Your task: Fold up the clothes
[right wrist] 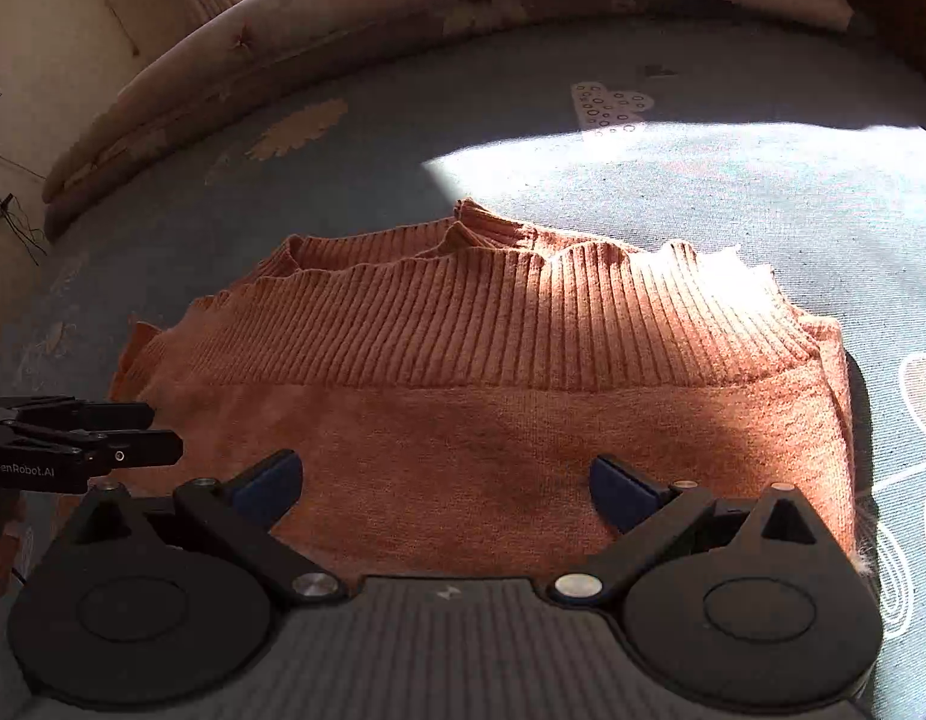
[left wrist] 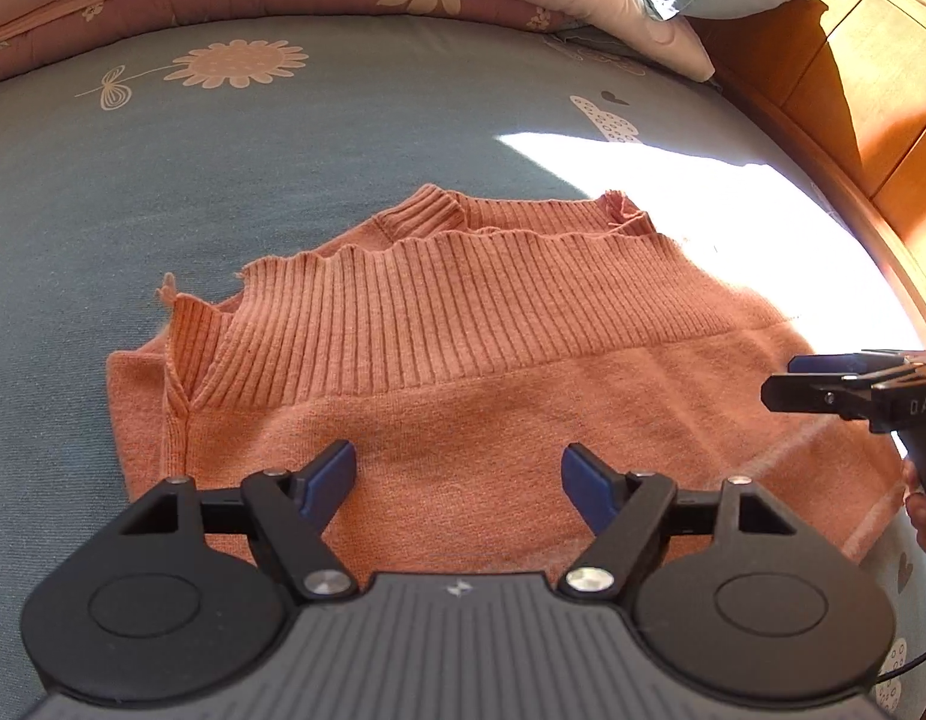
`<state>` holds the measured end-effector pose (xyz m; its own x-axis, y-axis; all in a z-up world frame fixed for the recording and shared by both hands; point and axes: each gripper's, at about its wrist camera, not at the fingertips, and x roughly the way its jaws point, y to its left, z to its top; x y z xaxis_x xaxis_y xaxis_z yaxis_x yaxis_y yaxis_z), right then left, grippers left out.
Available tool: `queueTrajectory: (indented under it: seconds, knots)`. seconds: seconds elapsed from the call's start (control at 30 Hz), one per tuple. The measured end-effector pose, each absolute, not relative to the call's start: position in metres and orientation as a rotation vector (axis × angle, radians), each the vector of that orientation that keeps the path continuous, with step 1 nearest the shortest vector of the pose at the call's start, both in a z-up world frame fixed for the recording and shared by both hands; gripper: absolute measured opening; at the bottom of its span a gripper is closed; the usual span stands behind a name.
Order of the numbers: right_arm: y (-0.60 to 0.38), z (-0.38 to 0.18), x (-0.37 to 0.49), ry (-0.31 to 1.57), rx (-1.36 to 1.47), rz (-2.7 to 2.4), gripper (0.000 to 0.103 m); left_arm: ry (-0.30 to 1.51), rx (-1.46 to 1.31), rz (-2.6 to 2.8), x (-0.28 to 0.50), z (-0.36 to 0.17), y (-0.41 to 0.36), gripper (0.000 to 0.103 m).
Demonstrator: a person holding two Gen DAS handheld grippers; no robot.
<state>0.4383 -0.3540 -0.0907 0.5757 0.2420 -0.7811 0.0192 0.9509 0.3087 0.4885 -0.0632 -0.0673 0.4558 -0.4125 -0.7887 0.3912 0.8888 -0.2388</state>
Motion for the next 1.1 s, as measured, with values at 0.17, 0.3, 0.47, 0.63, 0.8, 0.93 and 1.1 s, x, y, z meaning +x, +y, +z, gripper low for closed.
queueTrajectory:
  seconds: [0.17, 0.3, 0.47, 0.63, 0.8, 0.93, 1.1]
  knots:
    - [-0.374, -0.079, 0.440, 0.934, 0.345, 0.107, 0.103, 0.983, -0.005, -0.512, 0.484, -0.068, -0.068, 0.076]
    - [-0.362, -0.069, 0.446, 0.893, 0.390, 0.187, 0.103, 0.985, -0.013, -0.547, 0.483, -0.068, -0.076, 0.076]
    - [-0.342, -0.085, 0.457, 0.931, 0.405, 0.230, 0.103, 1.030, 0.033, -0.559, 0.478, -0.081, -0.084, 0.077]
    - [-0.353, -0.089, 0.456, 0.934, 0.372, 0.173, 0.103, 1.041, 0.048, -0.541, 0.462, -0.086, -0.068, 0.077]
    - [-0.356, -0.076, 0.450, 0.924, 0.405, 0.191, 0.103, 1.014, 0.025, -0.579, 0.455, -0.075, -0.073, 0.077]
    - [-0.348, -0.083, 0.443, 0.962, 0.397, 0.194, 0.103, 1.053, 0.054, -0.610, 0.451, -0.084, -0.083, 0.077]
    - [-0.363, -0.085, 0.432, 0.964, 0.425, 0.072, 0.103, 1.089, 0.062, -0.574, 0.436, -0.087, -0.068, 0.077]
